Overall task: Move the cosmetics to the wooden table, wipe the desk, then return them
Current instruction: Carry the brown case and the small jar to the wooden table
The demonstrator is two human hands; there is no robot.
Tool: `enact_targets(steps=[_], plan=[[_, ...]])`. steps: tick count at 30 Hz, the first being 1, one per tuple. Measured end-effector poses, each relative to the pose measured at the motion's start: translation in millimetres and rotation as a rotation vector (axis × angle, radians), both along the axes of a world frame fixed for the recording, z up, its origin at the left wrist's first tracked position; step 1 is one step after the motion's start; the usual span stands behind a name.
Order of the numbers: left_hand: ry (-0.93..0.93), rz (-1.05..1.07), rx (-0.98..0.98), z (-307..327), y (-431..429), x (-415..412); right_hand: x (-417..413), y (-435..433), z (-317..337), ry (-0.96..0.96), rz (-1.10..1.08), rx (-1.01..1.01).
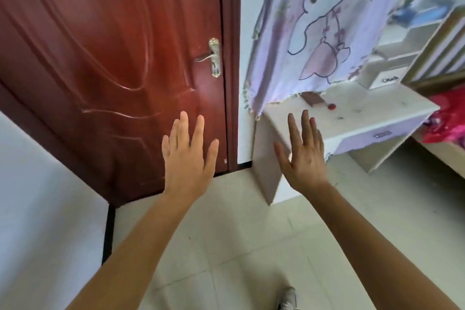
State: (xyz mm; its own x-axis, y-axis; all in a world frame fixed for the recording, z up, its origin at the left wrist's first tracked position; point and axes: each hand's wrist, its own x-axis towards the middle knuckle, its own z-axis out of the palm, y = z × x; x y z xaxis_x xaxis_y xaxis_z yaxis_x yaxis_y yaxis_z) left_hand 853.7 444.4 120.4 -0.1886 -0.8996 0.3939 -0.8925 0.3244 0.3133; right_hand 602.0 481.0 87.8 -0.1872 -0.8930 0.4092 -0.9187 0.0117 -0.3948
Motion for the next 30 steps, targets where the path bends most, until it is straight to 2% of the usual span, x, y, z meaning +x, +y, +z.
enact_targets(steps=[4, 8, 15, 25, 30], plan=[[-0.019, -0.150, 0.014, 0.7, -5.2, -97.8, -86.0, 24.7, -6.0, -0.045, -0.107, -0.035], [-0.067, -0.229, 0.060, -10.7, -10.1, -190.5, -164.1, 37.7, -24.3, -0.121, -0.176, 0.027], [-0.193, -0.343, 0.082, -23.7, -20.4, -311.0, -276.4, 29.1, -38.6, -0.102, -0.231, 0.120], [-0.171, -0.334, 0.117, -52.9, -103.8, -416.7, -375.0, -50.4, -60.8, -0.065, -0.186, 0.197], [-0.115, -0.344, 0.155, -71.7, -178.1, -487.0, -436.9, -118.6, -68.7, -0.014, -0.157, 0.232]])
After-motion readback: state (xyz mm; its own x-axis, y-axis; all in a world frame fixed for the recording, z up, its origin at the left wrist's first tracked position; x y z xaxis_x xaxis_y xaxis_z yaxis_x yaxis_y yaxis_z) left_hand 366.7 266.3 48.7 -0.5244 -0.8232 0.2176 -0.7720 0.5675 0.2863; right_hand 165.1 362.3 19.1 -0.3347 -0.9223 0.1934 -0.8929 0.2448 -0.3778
